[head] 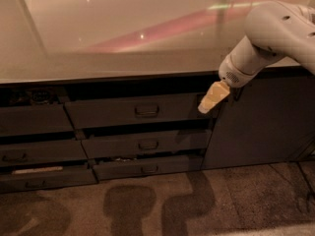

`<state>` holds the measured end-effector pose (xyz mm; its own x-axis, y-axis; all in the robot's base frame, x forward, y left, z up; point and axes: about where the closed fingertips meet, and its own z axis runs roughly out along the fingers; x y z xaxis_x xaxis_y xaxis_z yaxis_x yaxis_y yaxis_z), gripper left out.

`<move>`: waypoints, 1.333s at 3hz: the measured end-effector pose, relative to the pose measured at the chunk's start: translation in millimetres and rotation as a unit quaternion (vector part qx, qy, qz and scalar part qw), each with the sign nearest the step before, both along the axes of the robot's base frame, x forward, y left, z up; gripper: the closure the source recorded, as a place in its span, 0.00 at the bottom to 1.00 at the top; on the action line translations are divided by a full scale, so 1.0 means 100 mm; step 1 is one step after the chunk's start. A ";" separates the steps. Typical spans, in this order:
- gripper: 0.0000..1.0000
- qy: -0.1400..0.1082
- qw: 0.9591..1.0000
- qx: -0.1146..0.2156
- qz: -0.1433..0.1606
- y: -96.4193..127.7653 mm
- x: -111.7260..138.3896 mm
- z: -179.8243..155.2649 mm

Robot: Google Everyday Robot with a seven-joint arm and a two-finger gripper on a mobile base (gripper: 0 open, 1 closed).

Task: Open top drawer

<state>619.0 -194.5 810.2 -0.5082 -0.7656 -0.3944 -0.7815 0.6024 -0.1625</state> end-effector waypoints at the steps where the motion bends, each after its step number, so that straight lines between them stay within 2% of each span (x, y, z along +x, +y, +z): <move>1: 0.00 0.001 1.000 0.000 0.000 0.00 0.00 0.00; 2: 0.00 0.018 0.998 -0.017 0.056 0.06 -0.02 -0.01; 3: 0.00 0.061 0.977 -0.096 0.181 0.22 -0.03 -0.05; 4: 0.00 0.092 0.962 -0.115 0.228 0.18 -0.20 -0.10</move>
Offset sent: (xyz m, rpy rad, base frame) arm -0.0060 0.0183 0.0002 -0.1364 0.1374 0.4444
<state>598.7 -176.2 800.0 -0.1428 -0.9821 -0.1228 -0.9844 0.1538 -0.0851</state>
